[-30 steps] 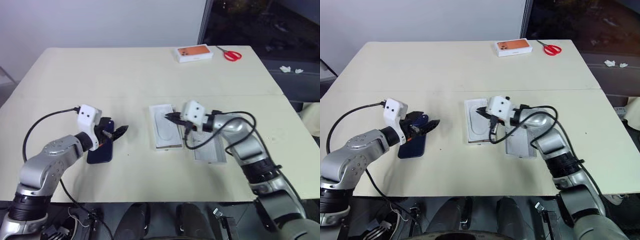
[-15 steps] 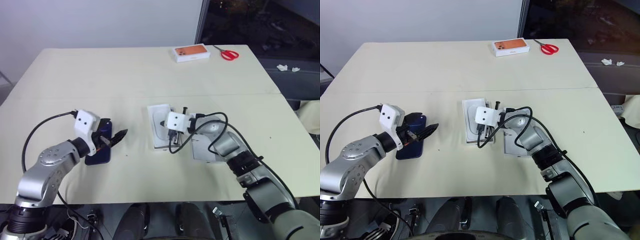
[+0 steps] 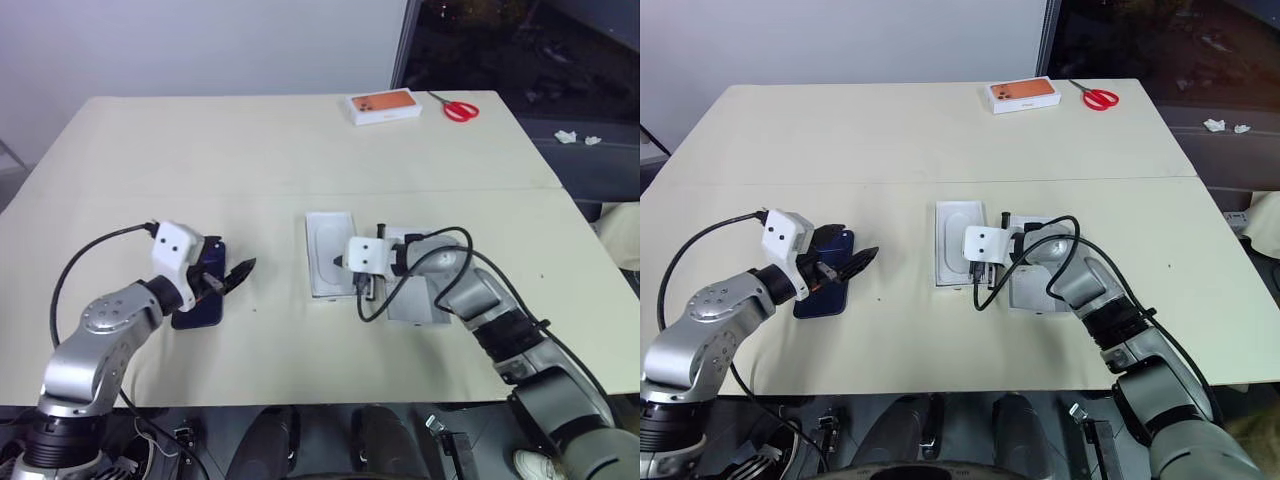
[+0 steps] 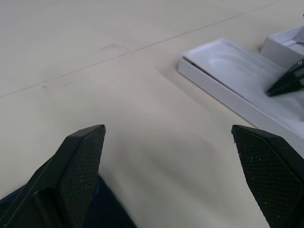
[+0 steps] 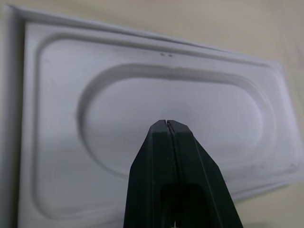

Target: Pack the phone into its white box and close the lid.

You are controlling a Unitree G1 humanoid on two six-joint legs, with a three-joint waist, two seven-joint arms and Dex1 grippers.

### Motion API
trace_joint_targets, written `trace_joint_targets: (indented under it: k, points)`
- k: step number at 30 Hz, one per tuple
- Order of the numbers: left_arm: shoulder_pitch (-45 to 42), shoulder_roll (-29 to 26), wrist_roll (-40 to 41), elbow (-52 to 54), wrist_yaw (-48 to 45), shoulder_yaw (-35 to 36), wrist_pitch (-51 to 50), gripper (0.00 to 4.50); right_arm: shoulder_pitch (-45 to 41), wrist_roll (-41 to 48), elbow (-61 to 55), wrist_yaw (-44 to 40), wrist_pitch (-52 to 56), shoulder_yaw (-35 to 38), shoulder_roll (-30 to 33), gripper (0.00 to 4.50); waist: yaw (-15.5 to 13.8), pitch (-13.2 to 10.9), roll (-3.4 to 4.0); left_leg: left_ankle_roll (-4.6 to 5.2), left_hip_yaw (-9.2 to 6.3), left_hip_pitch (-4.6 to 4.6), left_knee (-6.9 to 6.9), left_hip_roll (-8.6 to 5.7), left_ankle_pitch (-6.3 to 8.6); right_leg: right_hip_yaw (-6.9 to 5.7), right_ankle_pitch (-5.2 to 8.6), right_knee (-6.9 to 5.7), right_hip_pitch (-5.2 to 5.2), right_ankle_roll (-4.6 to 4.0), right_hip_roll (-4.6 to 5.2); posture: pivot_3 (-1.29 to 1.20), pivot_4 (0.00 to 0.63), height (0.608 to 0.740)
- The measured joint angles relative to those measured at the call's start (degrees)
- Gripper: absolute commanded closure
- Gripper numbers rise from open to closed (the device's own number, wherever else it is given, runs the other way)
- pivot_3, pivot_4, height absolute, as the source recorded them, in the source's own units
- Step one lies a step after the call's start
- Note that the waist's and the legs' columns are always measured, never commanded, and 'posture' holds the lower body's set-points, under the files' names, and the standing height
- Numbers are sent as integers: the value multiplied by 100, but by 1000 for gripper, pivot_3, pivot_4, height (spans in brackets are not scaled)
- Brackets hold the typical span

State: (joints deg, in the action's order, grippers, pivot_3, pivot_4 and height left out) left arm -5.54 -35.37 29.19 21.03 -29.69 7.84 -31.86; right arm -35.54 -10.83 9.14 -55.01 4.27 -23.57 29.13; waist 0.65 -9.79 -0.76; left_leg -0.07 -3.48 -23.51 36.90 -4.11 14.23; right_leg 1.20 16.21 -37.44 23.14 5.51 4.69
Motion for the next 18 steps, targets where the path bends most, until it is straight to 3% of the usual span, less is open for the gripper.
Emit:
trace_joint_targets:
  k: [11, 18]
  points:
    - [-174, 39, -118, -65, -20, 21, 0, 0, 236, 155, -361, -175, 106, 11, 8, 4473, 6, 0, 0, 0, 0, 0, -2, 0, 0, 0, 0, 0, 2, 0, 0, 0, 150, 740]
    - [-215, 102, -128, -69, -11, 26, -3, 0, -453, 36, 371, 810, 1, 307, -509, 4473, 16, -1, 1, -15, 1, 0, -2, 0, -9, 2, 0, -4, 6, 0, -2, 0, 150, 740]
